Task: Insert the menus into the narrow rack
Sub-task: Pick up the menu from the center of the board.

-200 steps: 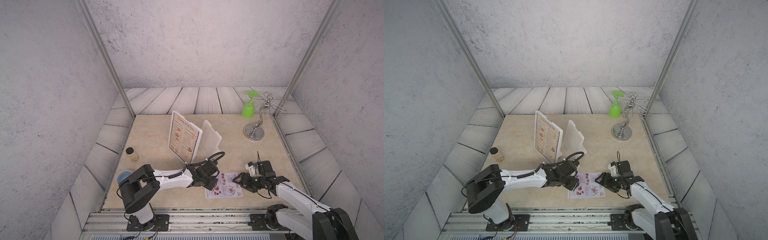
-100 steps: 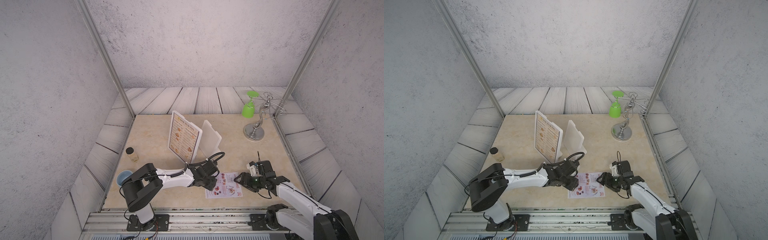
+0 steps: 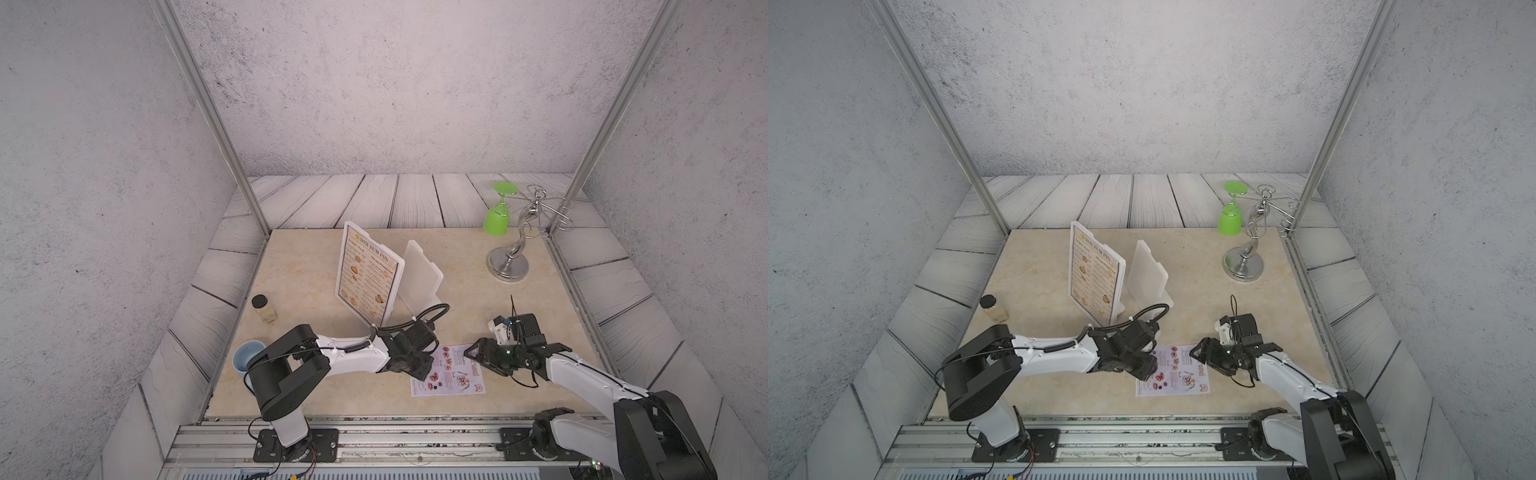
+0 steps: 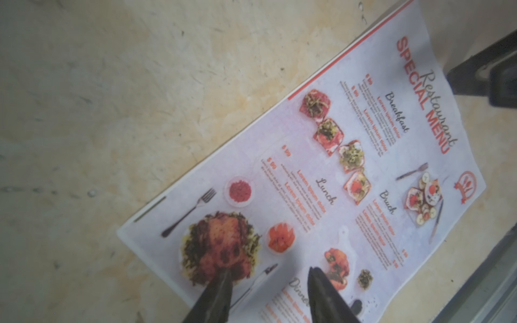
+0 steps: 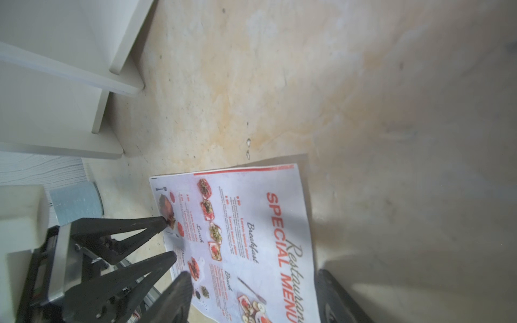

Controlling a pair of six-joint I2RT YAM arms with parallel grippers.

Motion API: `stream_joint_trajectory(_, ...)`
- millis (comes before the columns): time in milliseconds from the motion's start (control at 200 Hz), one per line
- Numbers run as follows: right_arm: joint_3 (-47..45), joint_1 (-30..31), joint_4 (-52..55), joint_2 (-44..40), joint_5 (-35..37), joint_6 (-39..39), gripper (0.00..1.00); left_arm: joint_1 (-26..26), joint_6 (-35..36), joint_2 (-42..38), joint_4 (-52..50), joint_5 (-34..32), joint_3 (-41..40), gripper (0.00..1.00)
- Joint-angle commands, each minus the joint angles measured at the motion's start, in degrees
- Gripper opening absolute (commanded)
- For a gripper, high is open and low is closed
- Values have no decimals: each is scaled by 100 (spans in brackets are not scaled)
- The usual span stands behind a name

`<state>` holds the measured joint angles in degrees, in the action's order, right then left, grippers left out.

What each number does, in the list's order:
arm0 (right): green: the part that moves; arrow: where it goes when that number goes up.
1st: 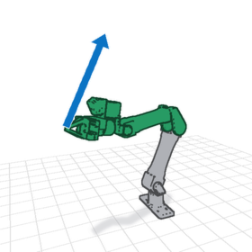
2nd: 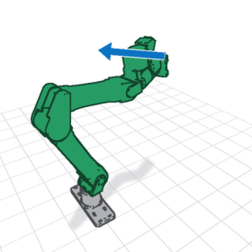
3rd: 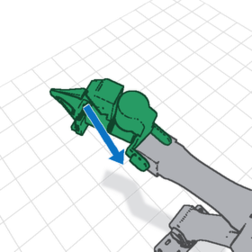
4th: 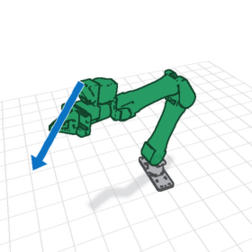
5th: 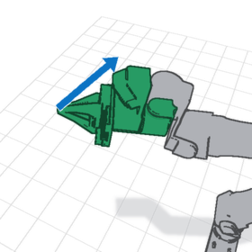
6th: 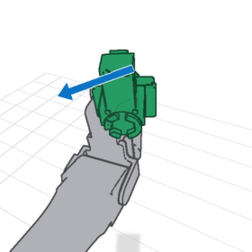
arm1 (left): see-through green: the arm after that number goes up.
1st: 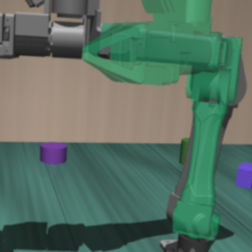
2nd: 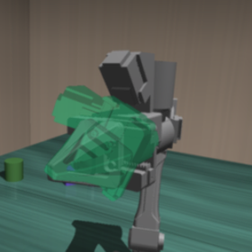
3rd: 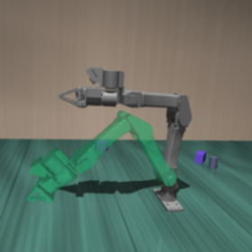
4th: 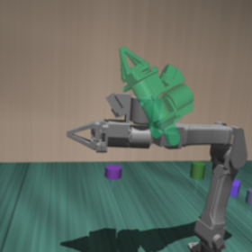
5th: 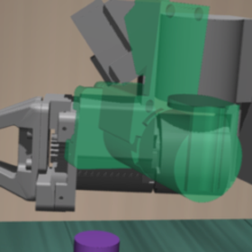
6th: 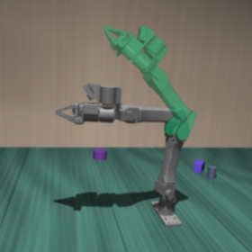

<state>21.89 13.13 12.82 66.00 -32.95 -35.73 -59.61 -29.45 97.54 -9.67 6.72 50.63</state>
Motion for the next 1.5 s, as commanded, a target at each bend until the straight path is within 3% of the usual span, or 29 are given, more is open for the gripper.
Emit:
stream_joint_trajectory(0,-80,32,218,-93,-92,120,71,37,-52,140,-38,43,-4,48)
stream_joint_trajectory(485,-15,32,279,-817,-556,-94,71,38,-67,125,-16,74,-40,47)
stream_joint_trajectory(871,-229,24,-107,-605,-769,-137,64,33,-42,115,18,128,-46,47)
stream_joint_trajectory(1081,-203,48,-236,-519,-860,-148,51,38,-21,115,55,152,-53,47)
stream_joint_trajectory(1331,-146,89,-286,-394,-881,-100,18,36,34,23,25,149,-23,46)
stream_joint_trajectory(1496,64,102,-20,-513,-744,26,7,46,208,-186,-221,30,161,47)
